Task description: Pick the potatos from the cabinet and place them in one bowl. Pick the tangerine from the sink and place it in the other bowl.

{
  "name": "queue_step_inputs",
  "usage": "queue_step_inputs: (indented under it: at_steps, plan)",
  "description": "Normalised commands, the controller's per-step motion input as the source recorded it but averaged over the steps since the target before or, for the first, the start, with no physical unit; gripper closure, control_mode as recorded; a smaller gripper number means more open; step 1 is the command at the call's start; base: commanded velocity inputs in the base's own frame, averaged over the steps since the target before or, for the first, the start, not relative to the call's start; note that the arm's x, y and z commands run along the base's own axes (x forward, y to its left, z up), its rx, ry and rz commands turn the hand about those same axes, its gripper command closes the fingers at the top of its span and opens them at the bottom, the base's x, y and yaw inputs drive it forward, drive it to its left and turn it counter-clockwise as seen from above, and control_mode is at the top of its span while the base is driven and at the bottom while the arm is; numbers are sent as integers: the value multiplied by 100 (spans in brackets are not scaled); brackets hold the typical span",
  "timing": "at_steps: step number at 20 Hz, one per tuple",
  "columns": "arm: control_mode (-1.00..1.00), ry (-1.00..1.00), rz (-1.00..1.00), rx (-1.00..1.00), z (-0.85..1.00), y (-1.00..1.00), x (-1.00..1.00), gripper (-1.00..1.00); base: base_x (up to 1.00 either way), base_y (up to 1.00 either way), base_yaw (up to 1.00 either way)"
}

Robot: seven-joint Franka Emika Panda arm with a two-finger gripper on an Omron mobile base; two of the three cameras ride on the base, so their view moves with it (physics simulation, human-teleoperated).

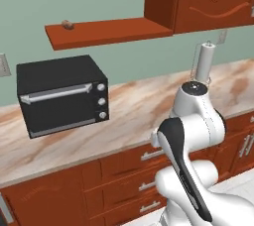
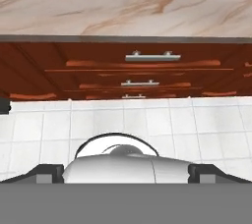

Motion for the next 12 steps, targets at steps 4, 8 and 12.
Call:
queue_step_inputs:
  at_steps: [4,8,12]
  plan:
    - [100,0,0,0,0,0,0,-100,100,9,-4]
    - [100,0,0,0,0,0,0,-100,85,6,-5]
    - [100,0,0,0,0,0,0,-100,25,0,0]
